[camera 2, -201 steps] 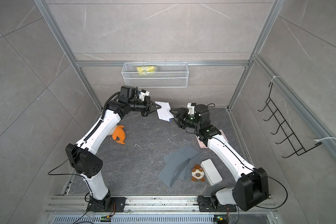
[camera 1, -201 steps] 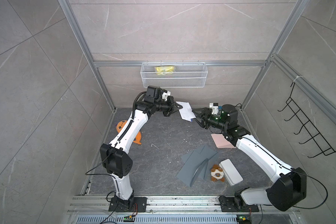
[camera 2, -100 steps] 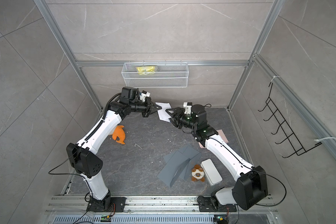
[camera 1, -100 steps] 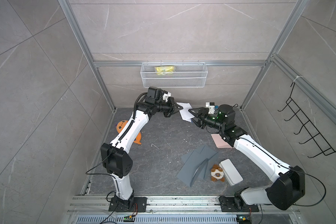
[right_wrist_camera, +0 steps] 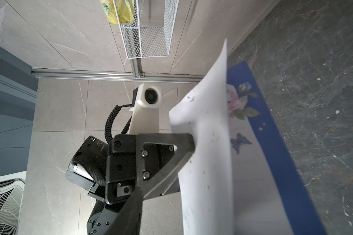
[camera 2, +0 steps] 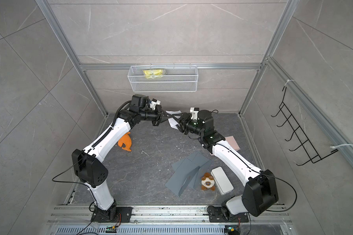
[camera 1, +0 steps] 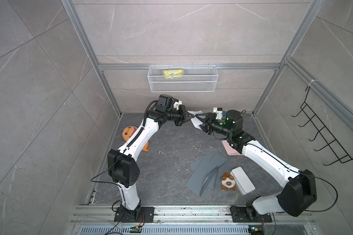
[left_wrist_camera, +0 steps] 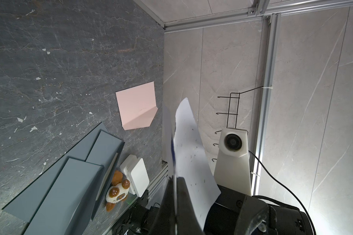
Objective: Take the letter paper out of the envelope
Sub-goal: Unfold the letter paper.
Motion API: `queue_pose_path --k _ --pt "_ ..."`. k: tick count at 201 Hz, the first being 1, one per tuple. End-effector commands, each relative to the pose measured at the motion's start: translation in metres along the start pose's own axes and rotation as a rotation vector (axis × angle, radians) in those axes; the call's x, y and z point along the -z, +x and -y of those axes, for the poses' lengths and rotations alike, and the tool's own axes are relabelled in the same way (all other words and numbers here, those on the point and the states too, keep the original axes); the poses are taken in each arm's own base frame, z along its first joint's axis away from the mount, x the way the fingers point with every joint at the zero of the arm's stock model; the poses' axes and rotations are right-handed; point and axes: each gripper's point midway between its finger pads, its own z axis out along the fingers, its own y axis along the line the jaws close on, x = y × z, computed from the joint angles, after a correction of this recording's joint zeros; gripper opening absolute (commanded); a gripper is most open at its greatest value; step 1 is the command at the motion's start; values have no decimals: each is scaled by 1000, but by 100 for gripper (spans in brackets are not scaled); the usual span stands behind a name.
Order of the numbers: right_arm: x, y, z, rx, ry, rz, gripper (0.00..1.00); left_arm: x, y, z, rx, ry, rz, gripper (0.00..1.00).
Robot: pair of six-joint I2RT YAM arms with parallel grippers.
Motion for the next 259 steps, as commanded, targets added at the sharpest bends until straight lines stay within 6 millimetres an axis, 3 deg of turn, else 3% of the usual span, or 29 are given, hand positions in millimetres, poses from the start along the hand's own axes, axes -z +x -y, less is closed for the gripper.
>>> queue_pose_path --k 1,23,73,84,113,134,174,218,259 --pt "-4 -4 -9 4 -27 22 41 20 6 39 -66 82 39 0" --pt "-5 -5 -5 -1 -10 32 34 19 8 41 -65 85 37 0" --pt "-2 -9 6 24 57 61 5 22 8 44 -73 90 49 0" --pt "1 -10 5 48 78 66 0 23 8 45 -81 88 49 14" --pt "6 -9 -5 157 136 52 0 32 4 43 -138 45 77 55" --pt "12 -7 -15 279 206 11 0 49 -7 41 -200 20 118 72" --pt "20 12 -29 551 318 -202 0 84 -25 50 -382 63 172 67" --pt "35 39 -35 786 326 -475 0 114 -18 66 -603 270 127 66" --pt "36 56 -32 826 263 -593 0 113 5 63 -675 378 -8 67"
